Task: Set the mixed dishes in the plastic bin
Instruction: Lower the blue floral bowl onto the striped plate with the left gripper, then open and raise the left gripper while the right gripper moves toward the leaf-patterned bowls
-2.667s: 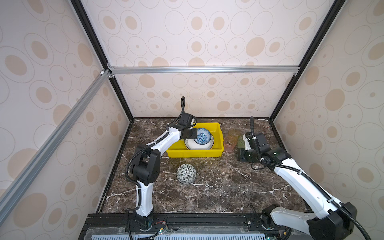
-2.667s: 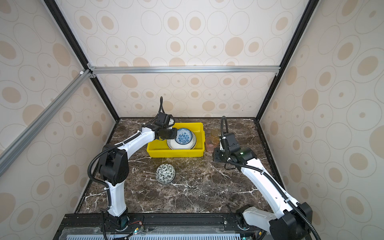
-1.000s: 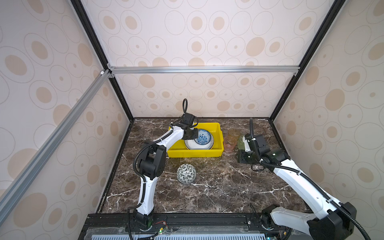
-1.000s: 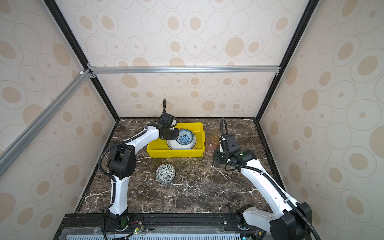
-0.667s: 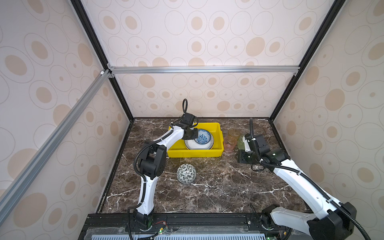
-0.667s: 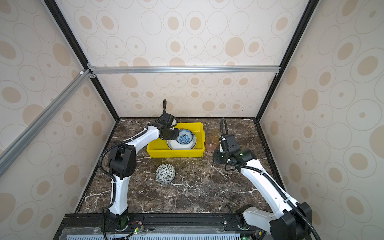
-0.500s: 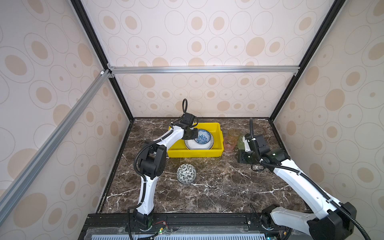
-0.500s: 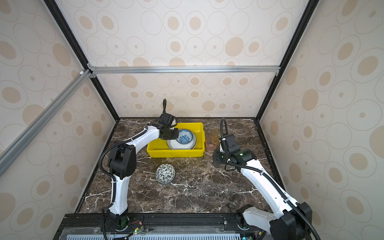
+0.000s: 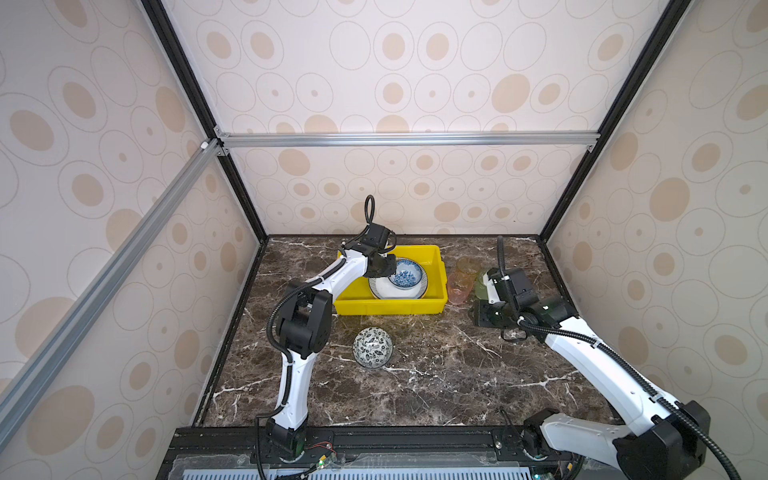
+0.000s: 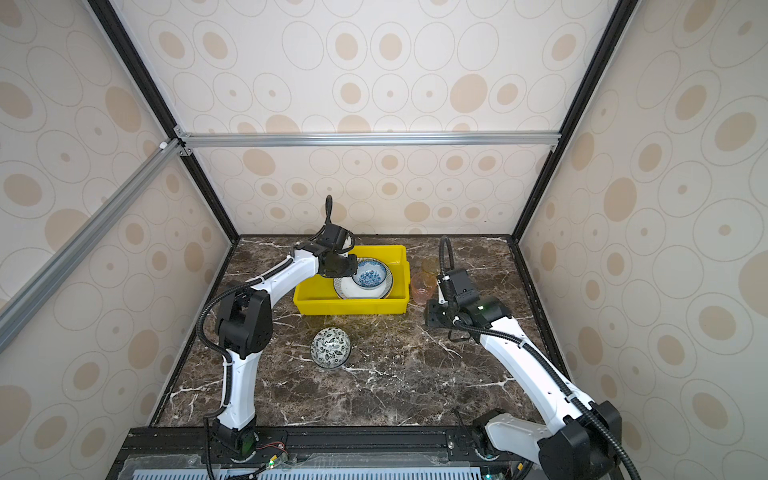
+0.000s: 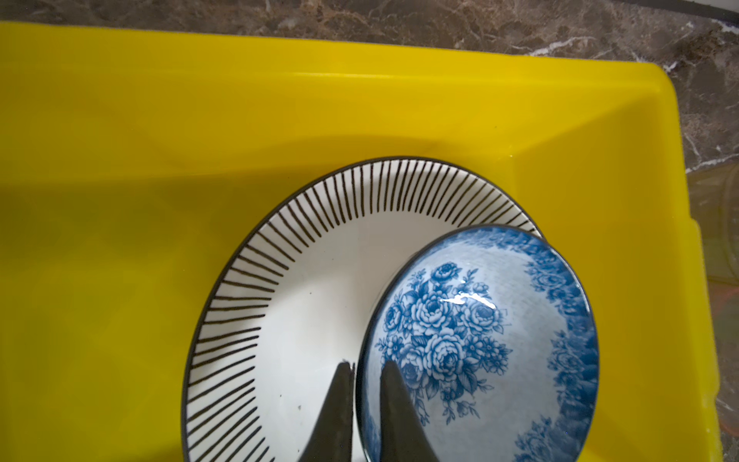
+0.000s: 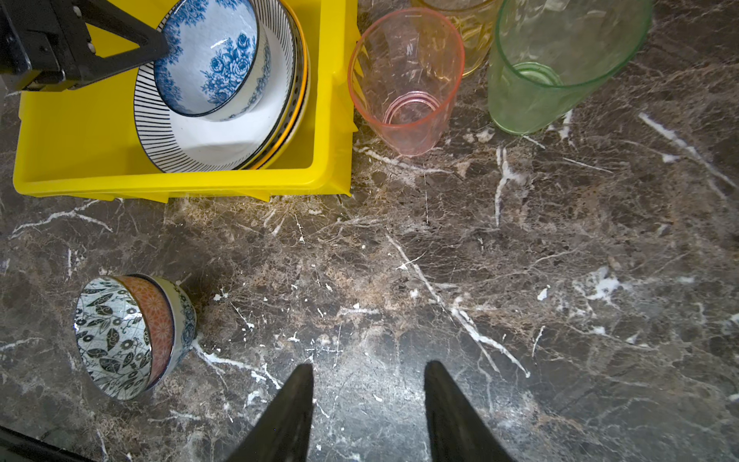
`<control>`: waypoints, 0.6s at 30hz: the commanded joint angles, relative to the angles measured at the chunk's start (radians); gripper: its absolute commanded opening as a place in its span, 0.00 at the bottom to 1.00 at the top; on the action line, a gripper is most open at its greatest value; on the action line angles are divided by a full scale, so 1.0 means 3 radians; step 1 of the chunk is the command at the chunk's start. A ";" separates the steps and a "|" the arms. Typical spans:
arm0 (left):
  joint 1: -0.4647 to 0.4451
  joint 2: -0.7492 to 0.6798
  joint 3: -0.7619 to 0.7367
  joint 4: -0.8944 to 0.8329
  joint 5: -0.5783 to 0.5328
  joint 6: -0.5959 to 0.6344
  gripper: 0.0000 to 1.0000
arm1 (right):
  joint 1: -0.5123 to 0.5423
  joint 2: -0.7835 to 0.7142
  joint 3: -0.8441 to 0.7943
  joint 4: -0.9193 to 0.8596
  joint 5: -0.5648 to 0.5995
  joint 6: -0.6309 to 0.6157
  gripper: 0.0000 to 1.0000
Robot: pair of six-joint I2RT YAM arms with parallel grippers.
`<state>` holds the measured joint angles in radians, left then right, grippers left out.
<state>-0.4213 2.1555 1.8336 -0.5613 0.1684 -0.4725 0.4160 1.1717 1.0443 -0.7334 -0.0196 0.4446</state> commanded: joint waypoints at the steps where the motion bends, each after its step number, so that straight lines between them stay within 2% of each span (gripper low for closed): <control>1: 0.0016 -0.0140 0.0111 -0.0092 -0.0070 0.0043 0.15 | 0.0014 0.0011 0.0078 -0.0030 -0.0050 0.0011 0.48; 9: 0.0013 -0.0525 -0.0114 -0.0056 -0.0170 0.0096 0.15 | 0.0034 0.0023 0.0073 0.0069 -0.0250 0.0116 0.48; 18: 0.0012 -0.1115 -0.0564 0.0001 -0.0276 0.0147 0.16 | 0.0224 0.0119 0.0101 0.0102 -0.0234 0.0215 0.48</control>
<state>-0.4213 1.8751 1.7020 -0.5556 0.1135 -0.4526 0.4599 1.1931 1.0451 -0.7101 -0.0868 0.4892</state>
